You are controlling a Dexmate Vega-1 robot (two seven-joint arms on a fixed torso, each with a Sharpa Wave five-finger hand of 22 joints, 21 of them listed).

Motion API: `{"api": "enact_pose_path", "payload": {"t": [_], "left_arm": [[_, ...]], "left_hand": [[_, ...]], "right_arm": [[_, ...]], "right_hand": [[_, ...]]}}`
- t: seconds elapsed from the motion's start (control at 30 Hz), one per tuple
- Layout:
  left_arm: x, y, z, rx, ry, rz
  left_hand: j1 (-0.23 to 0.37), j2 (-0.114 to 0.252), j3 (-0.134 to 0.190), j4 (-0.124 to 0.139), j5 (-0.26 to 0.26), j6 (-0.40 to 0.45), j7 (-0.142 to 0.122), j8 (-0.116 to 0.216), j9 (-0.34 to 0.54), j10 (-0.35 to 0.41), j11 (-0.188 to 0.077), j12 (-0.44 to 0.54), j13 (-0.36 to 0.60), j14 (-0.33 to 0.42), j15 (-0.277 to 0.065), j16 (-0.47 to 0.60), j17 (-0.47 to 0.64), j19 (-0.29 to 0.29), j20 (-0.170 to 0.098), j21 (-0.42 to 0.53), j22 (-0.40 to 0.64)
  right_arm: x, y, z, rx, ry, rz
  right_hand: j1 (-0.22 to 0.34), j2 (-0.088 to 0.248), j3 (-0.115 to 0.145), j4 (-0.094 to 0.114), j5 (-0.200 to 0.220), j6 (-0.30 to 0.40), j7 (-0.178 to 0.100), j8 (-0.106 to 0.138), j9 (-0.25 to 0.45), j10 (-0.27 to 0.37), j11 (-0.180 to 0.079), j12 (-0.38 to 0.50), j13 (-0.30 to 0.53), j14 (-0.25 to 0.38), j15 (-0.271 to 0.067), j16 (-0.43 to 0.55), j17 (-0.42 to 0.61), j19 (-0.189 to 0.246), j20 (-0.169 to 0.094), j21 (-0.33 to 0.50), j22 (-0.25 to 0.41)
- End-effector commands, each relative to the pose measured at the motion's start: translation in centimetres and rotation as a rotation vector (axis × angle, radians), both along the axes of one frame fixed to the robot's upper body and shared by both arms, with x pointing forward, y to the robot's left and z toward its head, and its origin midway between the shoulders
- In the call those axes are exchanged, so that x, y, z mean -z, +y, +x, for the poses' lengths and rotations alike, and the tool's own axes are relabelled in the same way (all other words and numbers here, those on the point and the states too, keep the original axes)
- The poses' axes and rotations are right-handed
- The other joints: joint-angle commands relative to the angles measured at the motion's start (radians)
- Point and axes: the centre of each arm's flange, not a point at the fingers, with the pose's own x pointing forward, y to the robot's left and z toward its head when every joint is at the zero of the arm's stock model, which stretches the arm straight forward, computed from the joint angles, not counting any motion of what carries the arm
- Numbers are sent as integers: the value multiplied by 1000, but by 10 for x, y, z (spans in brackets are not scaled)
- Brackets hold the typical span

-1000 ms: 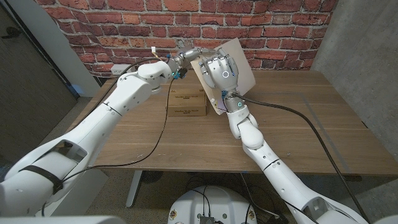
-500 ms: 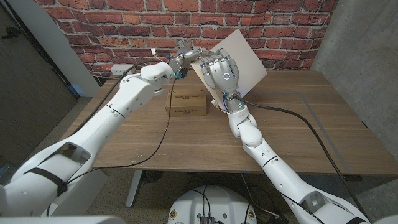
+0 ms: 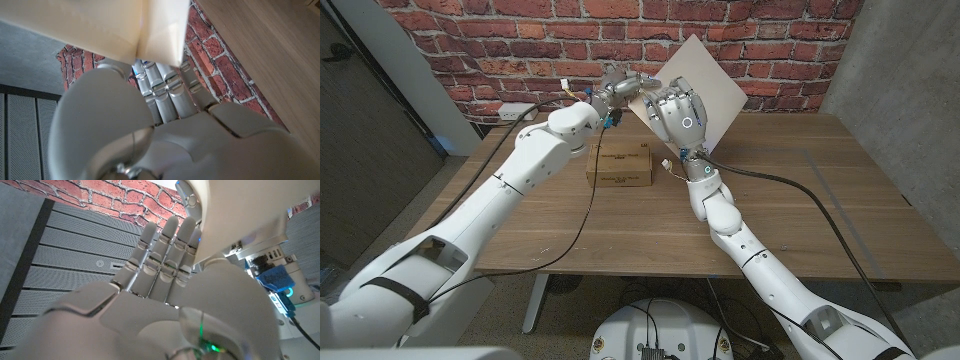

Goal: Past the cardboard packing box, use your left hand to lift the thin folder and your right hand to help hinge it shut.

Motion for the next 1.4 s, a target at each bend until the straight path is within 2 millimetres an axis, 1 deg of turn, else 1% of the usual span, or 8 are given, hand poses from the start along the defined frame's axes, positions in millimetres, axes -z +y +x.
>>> {"api": "enact_pose_path", "payload": {"t": [0.03,0.07,0.17,0.23,0.33,0.53,0.93,1.4], "left_arm": [[1,2,-12,-55,-77,-40],[1,3,-12,-52,-75,-46],[1,4,-13,-60,-82,-51],[1,4,-13,-60,-85,-52],[1,5,-13,-61,-94,-54],[1,7,-13,-60,-96,-53],[-1,12,-11,-55,-109,-43],[-5,10,-11,-30,-132,-38]], "left_hand": [[11,12,11,-1,-8,11,29,8,4,5,1,10,18,6,-7,7,5,-8,-114,-2,2],[12,12,12,-1,-10,13,27,7,0,4,-2,11,21,6,-7,7,6,-8,-115,-1,2],[14,10,13,0,-15,17,20,5,-5,5,-4,14,33,5,-7,7,6,-11,-118,0,2],[15,11,13,0,-17,19,22,6,-6,6,-4,15,37,4,-6,6,5,-11,-118,0,2],[14,10,14,2,-20,18,21,6,-5,3,-6,16,44,2,-6,4,3,-12,-120,1,2],[14,9,15,5,-23,11,17,6,-2,0,-10,17,59,0,-6,3,3,-20,-120,1,2],[12,6,16,9,-25,16,15,7,-7,-1,-15,18,79,-4,-7,2,3,-24,-124,3,2],[11,3,19,12,-26,18,13,6,-13,1,-17,17,100,-8,-7,0,3,-29,-127,6,2]], "right_arm": [[-3,-7,4,-16,115,22],[-4,-8,5,-24,140,21],[-7,-13,8,-60,235,15],[-9,-16,11,-97,299,13],[-12,-22,15,-157,370,15],[-17,-33,24,-294,522,-5],[-22,-48,41,-558,749,-17],[-18,-65,63,-790,849,139]], "right_hand": [[-85,-15,-20,36,5,-60,-2,-31,4,-70,2,-48,-19,-55,-60,-13,-13,-33,-81,14,-25],[-109,-18,-27,47,5,-75,2,-40,3,-85,12,-57,-23,-69,-59,-15,-16,-39,-74,16,-31],[-278,-62,-96,123,12,-147,22,-85,-3,-153,33,-97,-38,-145,-50,-14,-24,-86,-35,9,-67],[-363,-84,-133,158,19,-180,40,-101,-3,-207,61,-119,-43,-222,-38,-21,-28,-119,-11,-1,-93],[-423,-95,-160,184,23,-210,58,-109,-4,-243,92,-130,-49,-258,-26,-14,-25,-145,11,-11,-111],[-557,-136,-231,237,29,-256,87,-115,-4,-313,123,-143,-58,-318,21,-13,-34,-184,44,-30,-143],[-701,-185,-314,283,50,-306,128,-113,-1,-381,162,-146,-68,-383,75,-13,-46,-244,92,-63,-168],[-728,-169,-325,285,63,-301,144,-104,0,-383,174,-135,-69,-382,99,-2,-51,-254,107,-72,-175]]}}
